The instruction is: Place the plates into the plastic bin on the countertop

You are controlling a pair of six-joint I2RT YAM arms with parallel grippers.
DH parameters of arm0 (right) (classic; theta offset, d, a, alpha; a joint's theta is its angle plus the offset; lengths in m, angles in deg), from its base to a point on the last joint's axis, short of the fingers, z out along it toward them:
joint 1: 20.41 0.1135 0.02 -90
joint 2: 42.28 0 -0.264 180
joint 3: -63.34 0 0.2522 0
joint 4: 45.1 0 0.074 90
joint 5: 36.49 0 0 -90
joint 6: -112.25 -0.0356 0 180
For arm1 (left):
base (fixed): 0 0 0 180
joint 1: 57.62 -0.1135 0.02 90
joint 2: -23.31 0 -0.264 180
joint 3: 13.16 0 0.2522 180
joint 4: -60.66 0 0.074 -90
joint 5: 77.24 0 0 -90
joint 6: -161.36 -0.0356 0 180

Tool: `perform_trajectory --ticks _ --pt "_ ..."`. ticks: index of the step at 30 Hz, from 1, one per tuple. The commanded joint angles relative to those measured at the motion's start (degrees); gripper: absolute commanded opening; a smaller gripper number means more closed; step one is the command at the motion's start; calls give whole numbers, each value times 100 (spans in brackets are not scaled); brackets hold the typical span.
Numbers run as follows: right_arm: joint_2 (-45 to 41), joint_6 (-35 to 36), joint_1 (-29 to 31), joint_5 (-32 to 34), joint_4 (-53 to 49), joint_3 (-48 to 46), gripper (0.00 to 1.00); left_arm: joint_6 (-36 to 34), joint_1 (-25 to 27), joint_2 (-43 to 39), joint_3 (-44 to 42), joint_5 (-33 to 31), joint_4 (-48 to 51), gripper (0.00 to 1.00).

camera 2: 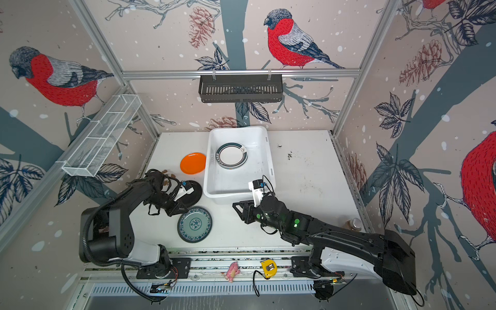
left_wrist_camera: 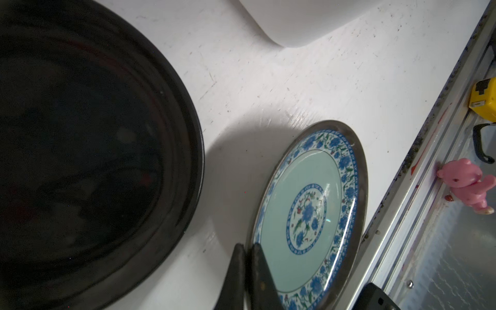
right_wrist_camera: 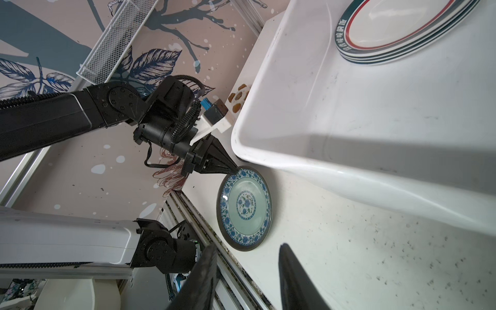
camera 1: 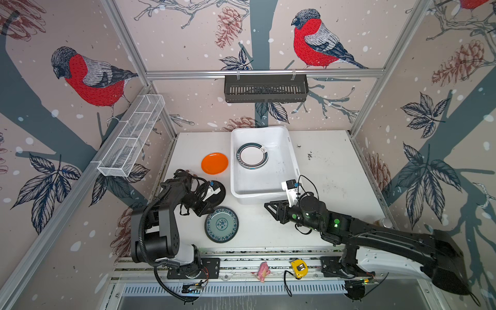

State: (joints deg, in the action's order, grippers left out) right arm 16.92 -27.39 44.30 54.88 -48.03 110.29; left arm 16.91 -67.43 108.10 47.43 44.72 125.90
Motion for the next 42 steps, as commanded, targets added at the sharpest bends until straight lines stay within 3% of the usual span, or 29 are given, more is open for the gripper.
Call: perform_trajectory --ticks 1,13,21,42 --pt "227 -114 161 -25 257 71 41 -127 -55 52 26 260 170 0" --pt "1572 -683 1122 529 488 326 40 -101 -118 285 27 386 58 0" --pt "2306 -1738 1474 786 1139 110 42 -100 -118 416 2 497 -24 0" --pt "4014 -2877 1311 214 2968 101 42 -285 -118 397 -62 733 -78 0"
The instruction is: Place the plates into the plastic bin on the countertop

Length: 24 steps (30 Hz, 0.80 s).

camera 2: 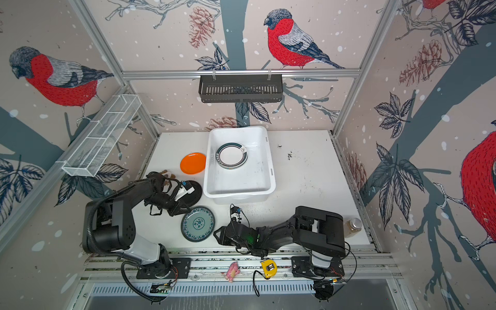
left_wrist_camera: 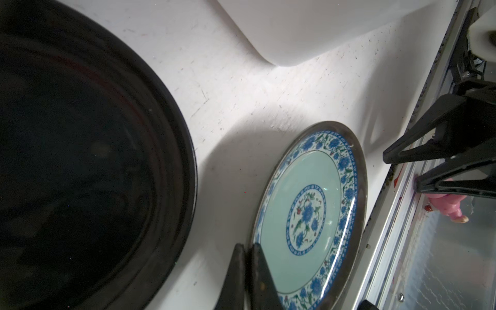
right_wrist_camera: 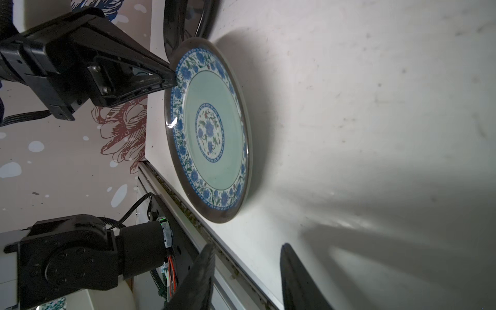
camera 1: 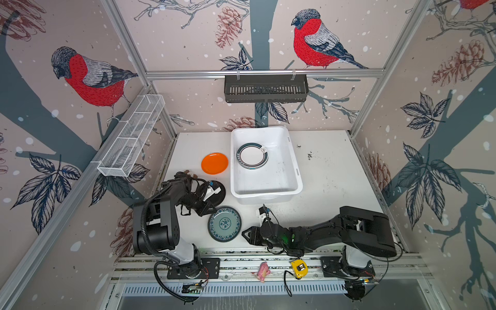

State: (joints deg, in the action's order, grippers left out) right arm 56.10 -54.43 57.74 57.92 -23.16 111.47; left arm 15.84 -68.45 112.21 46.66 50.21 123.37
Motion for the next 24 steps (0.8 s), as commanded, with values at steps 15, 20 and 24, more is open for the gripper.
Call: perform_trajectory --ticks 15,20,24 --pt "670 -322 -199 -270 1276 -36 39 -365 -7 -116 51 276 420 0" --pt "890 -302 -248 -379 1504 61 38 -437 -7 -161 40 279 506 0" --pt "1047 -303 -282 -406 1570 156 35 -507 -7 -119 30 293 545 0"
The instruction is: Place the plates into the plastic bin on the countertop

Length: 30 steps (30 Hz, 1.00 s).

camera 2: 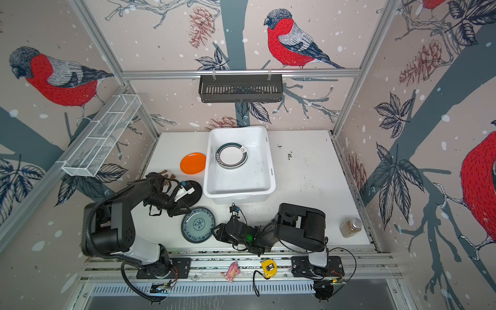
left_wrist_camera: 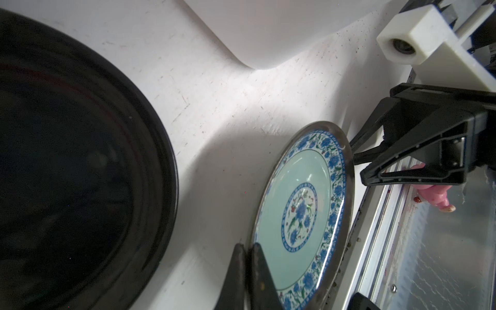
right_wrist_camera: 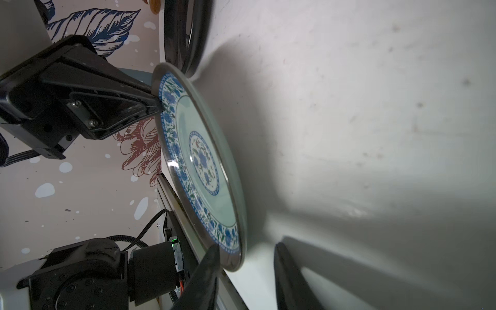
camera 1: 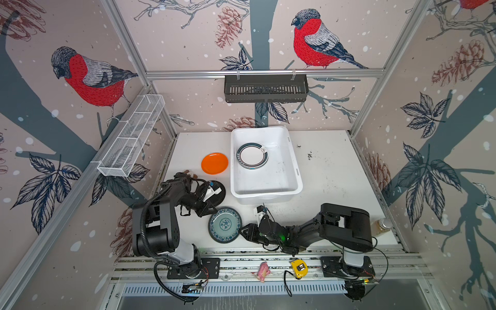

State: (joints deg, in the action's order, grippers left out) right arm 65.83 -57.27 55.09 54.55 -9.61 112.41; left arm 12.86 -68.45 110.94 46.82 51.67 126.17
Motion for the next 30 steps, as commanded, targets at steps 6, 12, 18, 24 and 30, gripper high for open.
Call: perform_trajectory --ticks 6,12,18,24,30 --pt "246 -28 -44 -38 321 168 32 -291 -5 14 -3 207 331 0" --pt "449 -45 -44 -12 415 327 26 -423 2 -35 -9 200 450 0" --pt "461 -141 -40 51 554 237 17 -452 2 -158 -34 221 441 0" --pt "501 -220 -52 62 844 121 9 -447 2 -215 -7 244 459 3" --pt "540 -279 -71 70 1110 30 5 -461 2 -395 -3 208 468 34"
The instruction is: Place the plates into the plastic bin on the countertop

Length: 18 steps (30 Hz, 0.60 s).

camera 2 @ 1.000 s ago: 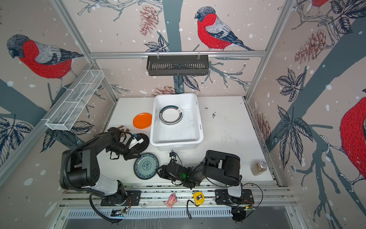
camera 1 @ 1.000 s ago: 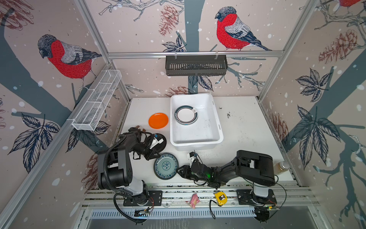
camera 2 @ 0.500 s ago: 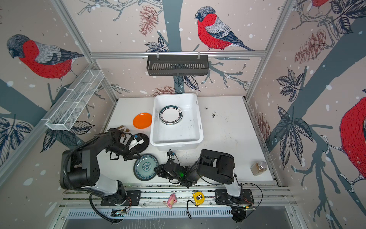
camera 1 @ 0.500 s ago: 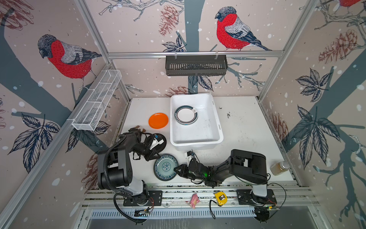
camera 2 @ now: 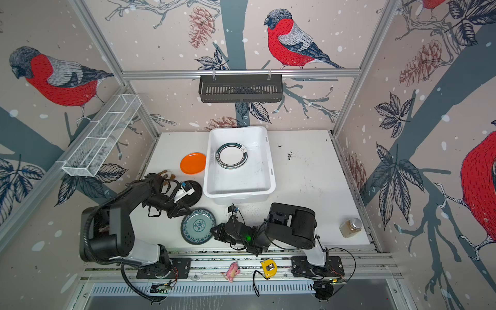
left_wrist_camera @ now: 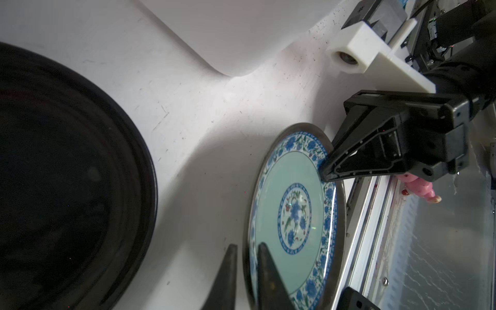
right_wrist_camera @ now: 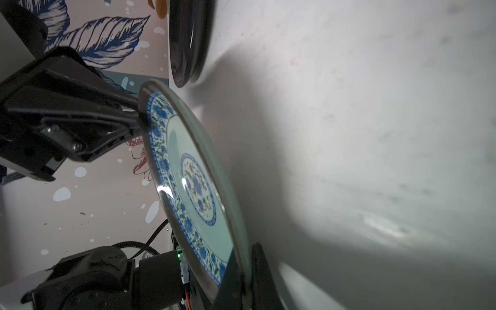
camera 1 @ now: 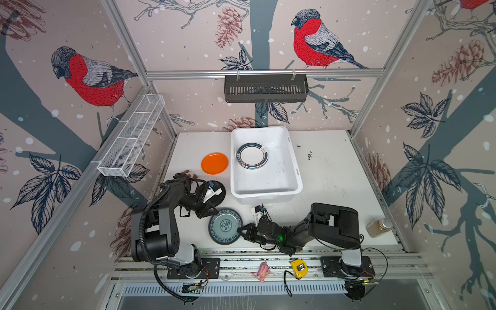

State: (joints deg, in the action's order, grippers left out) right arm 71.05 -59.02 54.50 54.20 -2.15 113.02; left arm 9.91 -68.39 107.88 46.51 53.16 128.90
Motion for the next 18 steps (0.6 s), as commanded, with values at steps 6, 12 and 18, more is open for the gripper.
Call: perform_trajectory --ticks 6,12,18 --pt "-73 -82 6 133 384 -93 4 -130 -10 -473 40 -47 212 56" --pt "-128 -82 31 111 538 -201 4 -40 -39 -841 101 -153 251 63" --pt "4 -272 28 38 1181 -420 4 851 -128 -1395 148 -349 -499 69"
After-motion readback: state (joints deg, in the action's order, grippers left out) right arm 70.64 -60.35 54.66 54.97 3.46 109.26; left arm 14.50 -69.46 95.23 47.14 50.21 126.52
